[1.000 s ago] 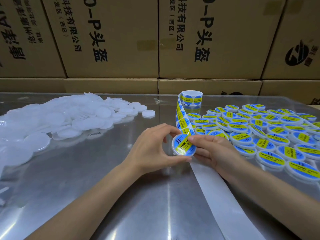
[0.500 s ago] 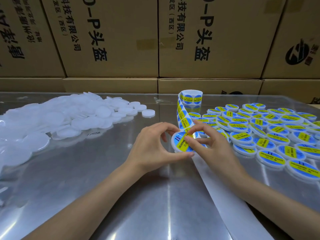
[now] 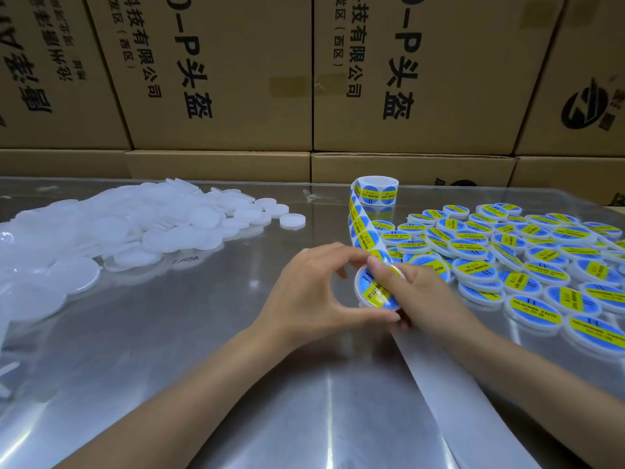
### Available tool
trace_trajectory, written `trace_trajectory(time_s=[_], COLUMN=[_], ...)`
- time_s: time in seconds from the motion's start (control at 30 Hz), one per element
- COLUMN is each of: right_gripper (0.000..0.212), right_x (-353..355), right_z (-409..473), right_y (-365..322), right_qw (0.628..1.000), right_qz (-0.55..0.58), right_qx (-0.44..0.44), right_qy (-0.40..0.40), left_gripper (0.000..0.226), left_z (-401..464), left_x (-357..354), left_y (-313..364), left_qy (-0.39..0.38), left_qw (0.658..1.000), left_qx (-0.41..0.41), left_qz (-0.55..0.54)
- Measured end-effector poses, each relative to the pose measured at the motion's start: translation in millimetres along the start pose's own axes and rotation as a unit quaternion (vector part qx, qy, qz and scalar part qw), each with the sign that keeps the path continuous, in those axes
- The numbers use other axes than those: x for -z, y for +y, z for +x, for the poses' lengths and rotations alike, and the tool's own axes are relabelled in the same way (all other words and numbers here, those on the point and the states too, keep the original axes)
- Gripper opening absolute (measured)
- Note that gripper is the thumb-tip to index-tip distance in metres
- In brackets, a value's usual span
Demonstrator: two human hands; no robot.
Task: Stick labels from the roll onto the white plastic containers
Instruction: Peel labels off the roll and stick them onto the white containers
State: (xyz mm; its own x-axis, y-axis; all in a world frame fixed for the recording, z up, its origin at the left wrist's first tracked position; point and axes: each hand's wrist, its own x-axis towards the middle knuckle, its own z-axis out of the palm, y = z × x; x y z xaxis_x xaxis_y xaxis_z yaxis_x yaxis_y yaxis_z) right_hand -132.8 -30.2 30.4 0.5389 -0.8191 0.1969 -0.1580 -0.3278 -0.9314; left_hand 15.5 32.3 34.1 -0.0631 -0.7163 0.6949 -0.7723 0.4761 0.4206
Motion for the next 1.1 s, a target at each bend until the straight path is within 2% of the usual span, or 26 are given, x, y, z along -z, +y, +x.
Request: trace_trajectory(time_s=[0.1, 0.2, 0.3, 0.4, 0.5, 0.6, 0.67, 0.77, 0.87, 0.97, 1.07, 1.1], right_gripper=[0.073, 0.079, 0.074, 0.055, 0.051, 0.042, 0.036, 0.033, 0.024, 0.020, 0.016, 0.014], right_x=[1.5, 0.3, -0.7, -2.4, -1.3, 0.4, 2.4, 9.3, 18.1, 28.9, 39.2, 41.3], right_z=[0.0, 0.2, 2.9, 5.4, 6.8, 8.3, 8.9, 9.9, 10.7, 11.8, 13.4, 14.1], right_y=[2.6, 4.1, 6.8, 6.0, 5.5, 5.1, 4.4, 3.9, 3.4, 6.8, 13.5, 15.4], right_qw=[0.999, 0.997, 0.988, 0.965, 0.951, 0.958, 0.963, 0.974, 0.975, 0.962, 0.953, 0.949], right_qz=[0.009, 0.026, 0.091, 0.202, 0.255, 0.221, 0.196, 0.159, 0.145, 0.178, 0.215, 0.230], right_qx=[-0.031, -0.064, -0.111, -0.145, -0.157, -0.177, -0.184, -0.148, -0.132, -0.148, -0.155, -0.164], right_qy=[0.029, 0.039, 0.058, 0.086, 0.081, 0.044, 0.032, 0.056, 0.105, 0.144, 0.143, 0.144], left_gripper=[0.058, 0.064, 0.057, 0.043, 0.031, 0.019, 0.018, 0.017, 0.010, 0.020, 0.051, 0.056], left_z=[-0.4, -1.5, 0.5, 1.7, 2.4, 3.1, 2.2, 1.8, 2.8, -0.9, -7.4, -8.0], left_x=[-2.4, -6.4, -7.7, -8.7, -9.4, -8.5, -8.2, -4.7, 7.1, 23.4, 33.3, 34.0], left_y=[0.7, 1.2, 4.0, 6.2, 7.6, 3.1, -2.9, -15.6, -36.5, -73.1, -103.7, -108.4], left_qy=[-0.007, -0.052, -0.114, -0.116, -0.067, -0.007, 0.006, 0.023, 0.057, 0.030, -0.051, -0.059], left_qw=[1.000, 0.997, 0.986, 0.986, 0.985, 0.970, 0.967, 0.976, 0.979, 0.971, 0.924, 0.910], left_qx=[0.000, -0.029, -0.069, -0.078, -0.124, -0.203, -0.217, -0.175, -0.098, 0.078, 0.294, 0.337], left_qz=[-0.007, 0.039, 0.099, 0.086, 0.103, 0.136, 0.135, 0.129, 0.168, 0.225, 0.239, 0.234])
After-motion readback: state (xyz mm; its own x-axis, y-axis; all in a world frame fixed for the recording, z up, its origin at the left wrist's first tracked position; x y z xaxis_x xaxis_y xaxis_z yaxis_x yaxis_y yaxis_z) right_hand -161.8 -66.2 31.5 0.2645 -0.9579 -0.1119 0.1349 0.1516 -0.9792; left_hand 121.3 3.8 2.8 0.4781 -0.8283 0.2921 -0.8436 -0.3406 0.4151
